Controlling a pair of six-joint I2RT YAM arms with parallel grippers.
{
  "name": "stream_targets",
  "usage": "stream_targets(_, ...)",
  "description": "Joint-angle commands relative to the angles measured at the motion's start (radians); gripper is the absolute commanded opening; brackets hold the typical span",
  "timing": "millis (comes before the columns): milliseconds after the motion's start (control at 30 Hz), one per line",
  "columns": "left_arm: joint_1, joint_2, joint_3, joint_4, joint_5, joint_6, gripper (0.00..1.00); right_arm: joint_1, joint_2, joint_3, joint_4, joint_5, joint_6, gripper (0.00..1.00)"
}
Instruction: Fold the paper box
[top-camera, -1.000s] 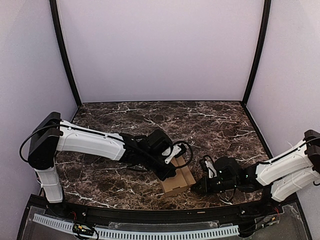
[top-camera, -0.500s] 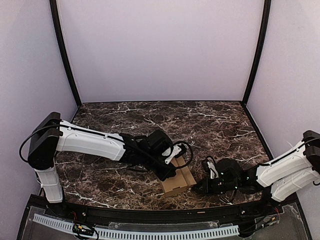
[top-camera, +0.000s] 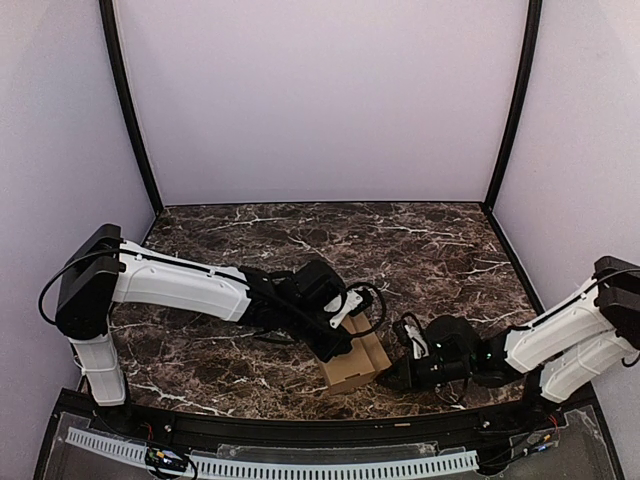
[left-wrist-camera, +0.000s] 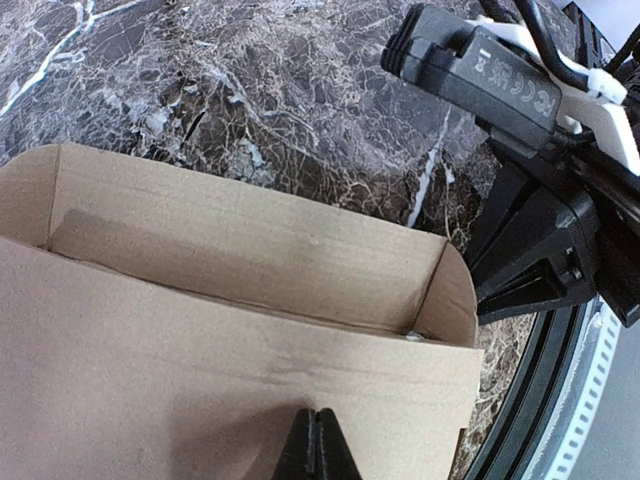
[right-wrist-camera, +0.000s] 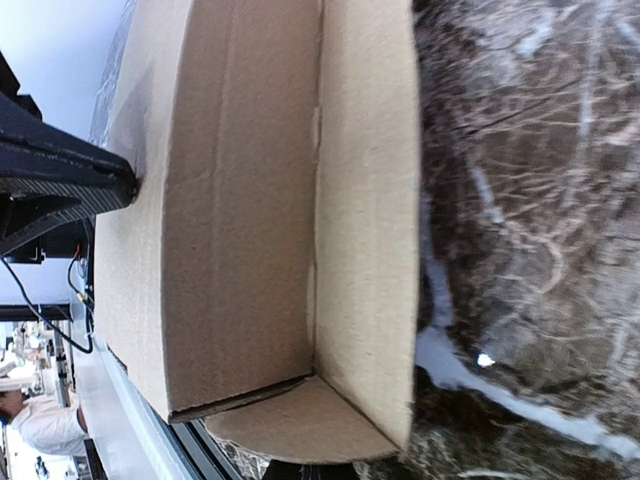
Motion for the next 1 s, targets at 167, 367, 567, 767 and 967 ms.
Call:
stream_targets(167,-0.018,0.039,-0.071,-0.188,0.001,0.008,0.01,0.007,0.052,0.034,0.139,-0.06,-0.019,0.0)
stream_targets(367,-0.019,0.039,-0.073,-0.186,0.004,0.008,0.01,0.006,0.001,0.029,0.097,0.002,-0.006,0.0)
stream_targets(567,-0.02,0.039,-0.075,-0.185,0.004,0.009,0.01,0.007,-0.058,0.008,0.072,0.064,0.018,0.0)
stream_targets(767,-0.02,0.039,-0.073,-0.185,0.004,0.011,0.01,0.006,-0.07,0.001,0.059,0.081,0.026,0.0)
stream_targets(967,-0.02,0.039,-0.073,-0.186,0.006,0.011,0.01,0.007,-0.06,-0.008,0.059,0.096,0.04,0.0)
